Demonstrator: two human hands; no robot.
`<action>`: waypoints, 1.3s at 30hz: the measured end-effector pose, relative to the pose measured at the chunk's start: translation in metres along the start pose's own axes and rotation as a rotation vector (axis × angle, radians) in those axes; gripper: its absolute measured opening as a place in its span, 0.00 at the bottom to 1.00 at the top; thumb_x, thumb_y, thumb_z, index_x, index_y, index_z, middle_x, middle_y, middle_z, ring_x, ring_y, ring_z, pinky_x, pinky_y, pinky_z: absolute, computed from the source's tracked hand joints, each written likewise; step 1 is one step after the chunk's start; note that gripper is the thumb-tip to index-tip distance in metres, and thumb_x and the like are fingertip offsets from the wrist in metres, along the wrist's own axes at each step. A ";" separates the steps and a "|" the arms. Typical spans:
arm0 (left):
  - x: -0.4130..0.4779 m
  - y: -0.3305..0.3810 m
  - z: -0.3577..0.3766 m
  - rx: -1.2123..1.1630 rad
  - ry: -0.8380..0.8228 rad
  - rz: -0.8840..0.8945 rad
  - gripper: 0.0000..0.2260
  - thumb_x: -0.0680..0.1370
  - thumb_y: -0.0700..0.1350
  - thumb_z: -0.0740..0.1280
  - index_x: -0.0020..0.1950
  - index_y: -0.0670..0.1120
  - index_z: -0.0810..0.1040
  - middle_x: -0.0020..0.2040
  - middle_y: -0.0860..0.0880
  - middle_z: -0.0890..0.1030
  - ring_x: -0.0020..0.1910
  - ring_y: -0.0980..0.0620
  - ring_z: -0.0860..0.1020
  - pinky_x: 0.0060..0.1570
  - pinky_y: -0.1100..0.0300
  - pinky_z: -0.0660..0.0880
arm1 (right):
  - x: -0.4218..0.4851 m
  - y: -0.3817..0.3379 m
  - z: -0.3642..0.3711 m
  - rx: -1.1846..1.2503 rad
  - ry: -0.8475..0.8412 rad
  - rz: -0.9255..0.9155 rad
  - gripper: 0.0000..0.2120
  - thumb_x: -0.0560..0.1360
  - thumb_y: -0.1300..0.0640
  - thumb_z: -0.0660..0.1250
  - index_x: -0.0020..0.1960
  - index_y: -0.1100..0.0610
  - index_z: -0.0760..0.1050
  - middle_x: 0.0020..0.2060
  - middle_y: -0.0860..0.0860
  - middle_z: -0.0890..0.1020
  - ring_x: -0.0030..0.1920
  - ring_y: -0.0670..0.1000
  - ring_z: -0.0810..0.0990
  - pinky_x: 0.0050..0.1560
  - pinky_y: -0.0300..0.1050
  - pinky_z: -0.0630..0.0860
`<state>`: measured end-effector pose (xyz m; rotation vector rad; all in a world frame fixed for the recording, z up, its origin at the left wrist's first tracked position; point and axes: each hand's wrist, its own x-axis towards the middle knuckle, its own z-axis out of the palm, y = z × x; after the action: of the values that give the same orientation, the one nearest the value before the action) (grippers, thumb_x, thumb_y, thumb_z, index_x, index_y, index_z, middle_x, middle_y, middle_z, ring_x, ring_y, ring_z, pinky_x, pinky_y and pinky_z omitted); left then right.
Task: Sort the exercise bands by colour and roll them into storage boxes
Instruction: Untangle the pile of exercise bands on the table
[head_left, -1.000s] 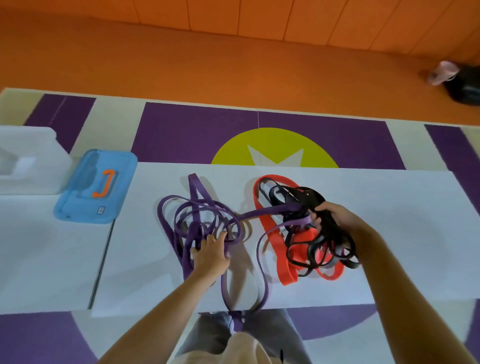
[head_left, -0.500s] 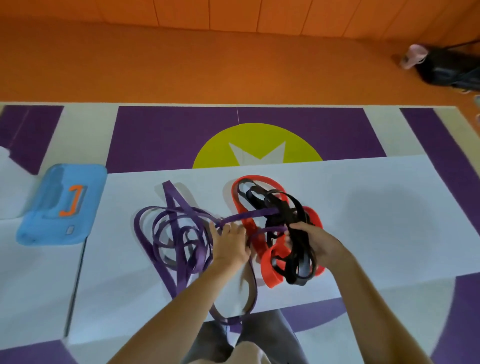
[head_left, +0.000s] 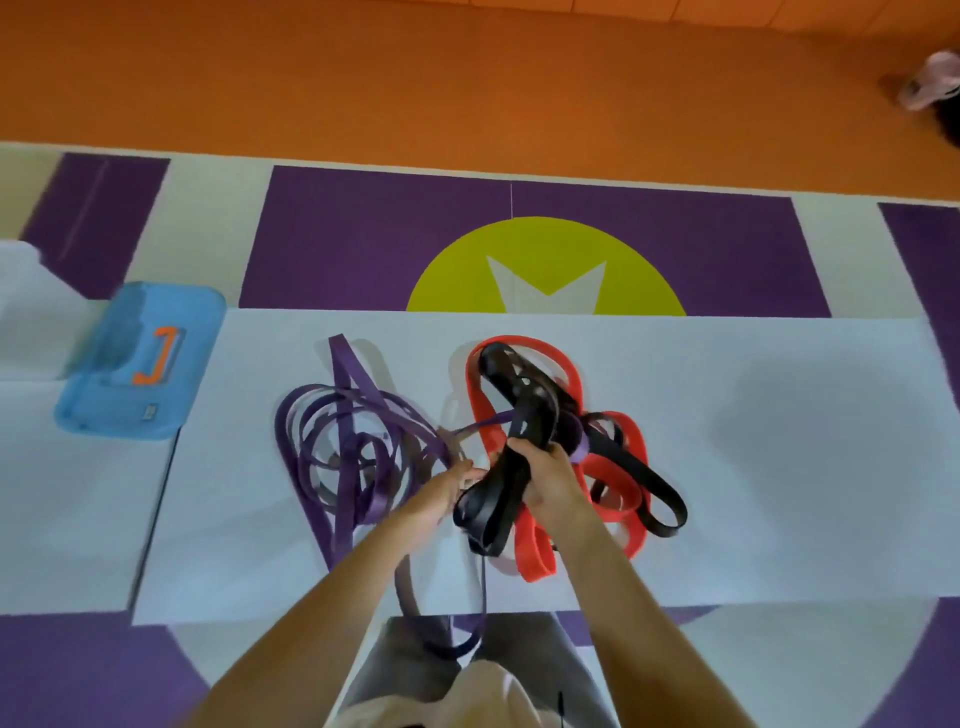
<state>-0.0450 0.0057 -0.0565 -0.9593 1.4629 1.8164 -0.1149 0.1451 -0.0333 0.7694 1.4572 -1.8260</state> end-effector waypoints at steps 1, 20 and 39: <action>-0.004 0.001 -0.009 -0.023 -0.012 -0.033 0.24 0.87 0.61 0.56 0.62 0.44 0.83 0.58 0.49 0.86 0.61 0.49 0.83 0.68 0.54 0.74 | 0.005 0.007 0.008 -0.026 0.006 -0.009 0.07 0.77 0.67 0.70 0.54 0.65 0.77 0.40 0.61 0.81 0.40 0.59 0.82 0.45 0.52 0.82; -0.021 0.030 -0.015 0.465 0.175 0.297 0.07 0.72 0.42 0.72 0.46 0.50 0.77 0.36 0.53 0.80 0.38 0.54 0.80 0.45 0.55 0.75 | 0.015 -0.029 -0.029 -0.562 0.032 -0.160 0.10 0.82 0.59 0.65 0.55 0.65 0.82 0.39 0.54 0.87 0.42 0.56 0.85 0.49 0.57 0.83; -0.044 0.034 -0.084 0.606 0.207 0.119 0.13 0.73 0.41 0.69 0.58 0.47 0.75 0.42 0.47 0.77 0.36 0.53 0.76 0.37 0.59 0.71 | 0.055 -0.039 -0.051 -1.589 0.213 -0.286 0.12 0.73 0.46 0.74 0.49 0.53 0.80 0.40 0.51 0.83 0.44 0.54 0.84 0.40 0.46 0.79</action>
<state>-0.0351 -0.0846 -0.0123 -0.7693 2.0693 1.2380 -0.1770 0.1934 -0.0646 -0.1058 2.5240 -0.2623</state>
